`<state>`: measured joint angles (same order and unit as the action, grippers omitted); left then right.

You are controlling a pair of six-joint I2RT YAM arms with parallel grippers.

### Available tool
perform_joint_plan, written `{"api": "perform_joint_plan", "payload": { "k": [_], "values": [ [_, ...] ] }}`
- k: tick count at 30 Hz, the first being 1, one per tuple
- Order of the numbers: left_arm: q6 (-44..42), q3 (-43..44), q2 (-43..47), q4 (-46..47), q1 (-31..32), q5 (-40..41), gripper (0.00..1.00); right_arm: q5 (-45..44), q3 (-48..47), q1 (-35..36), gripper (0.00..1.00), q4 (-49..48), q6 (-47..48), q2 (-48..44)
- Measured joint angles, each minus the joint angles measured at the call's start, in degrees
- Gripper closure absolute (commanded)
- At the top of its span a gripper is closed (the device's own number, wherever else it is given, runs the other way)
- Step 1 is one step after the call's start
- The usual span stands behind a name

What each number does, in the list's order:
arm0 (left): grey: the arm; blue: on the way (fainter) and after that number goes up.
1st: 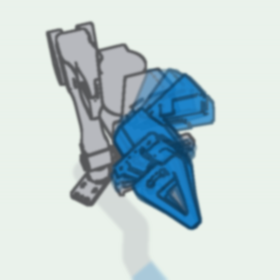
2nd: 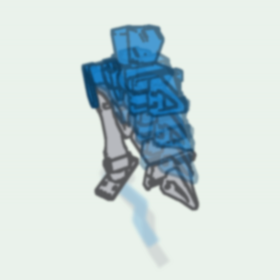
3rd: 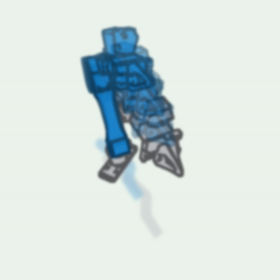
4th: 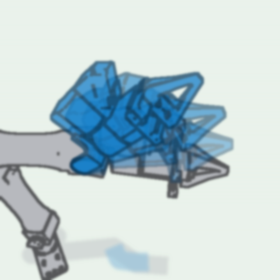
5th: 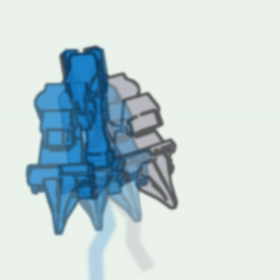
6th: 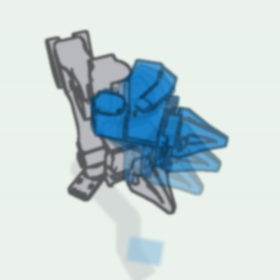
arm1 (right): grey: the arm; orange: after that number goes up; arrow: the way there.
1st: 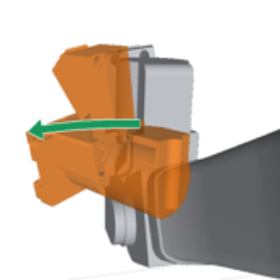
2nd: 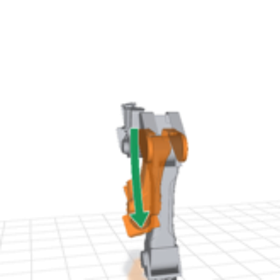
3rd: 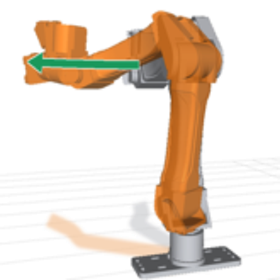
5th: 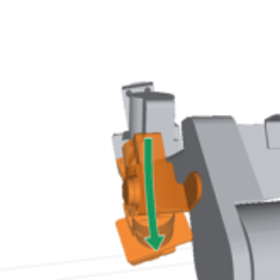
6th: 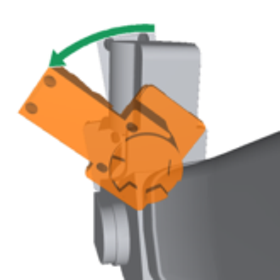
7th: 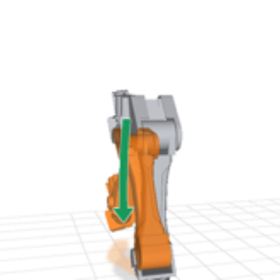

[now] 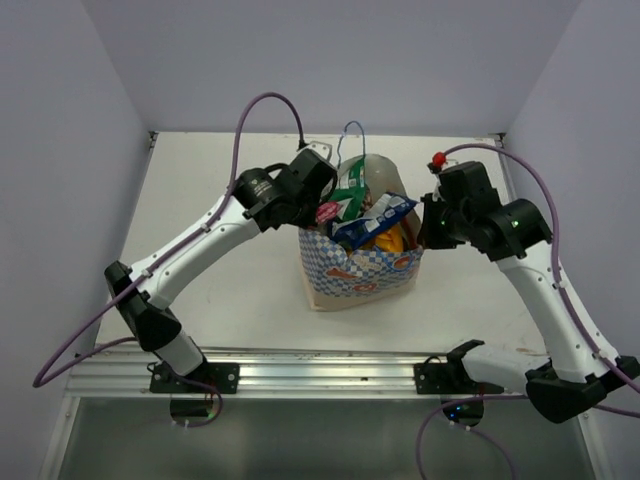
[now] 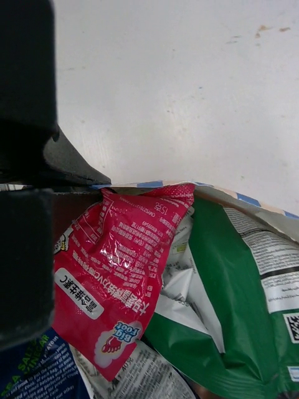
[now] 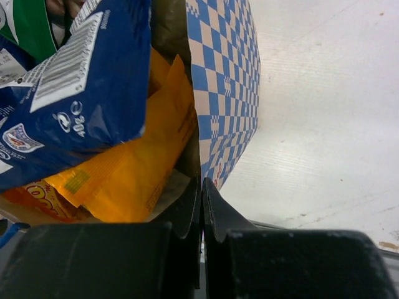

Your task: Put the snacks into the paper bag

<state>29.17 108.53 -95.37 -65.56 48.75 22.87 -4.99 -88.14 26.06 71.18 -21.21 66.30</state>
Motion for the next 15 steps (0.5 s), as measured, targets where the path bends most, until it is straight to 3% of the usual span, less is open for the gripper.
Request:
{"api": "perform_joint_plan", "payload": {
  "k": [6,15],
  "values": [
    [1.88,-14.45,5.2,3.34,-0.13,3.91,1.0,0.57,7.32,5.01,1.0,-6.23,-1.99,-0.04],
    [1.88,-14.78,6.99,3.76,-2.4,8.76,1.0,-1.99,8.02,13.64,1.0,-10.84,-3.67,3.13]
  ]
}}
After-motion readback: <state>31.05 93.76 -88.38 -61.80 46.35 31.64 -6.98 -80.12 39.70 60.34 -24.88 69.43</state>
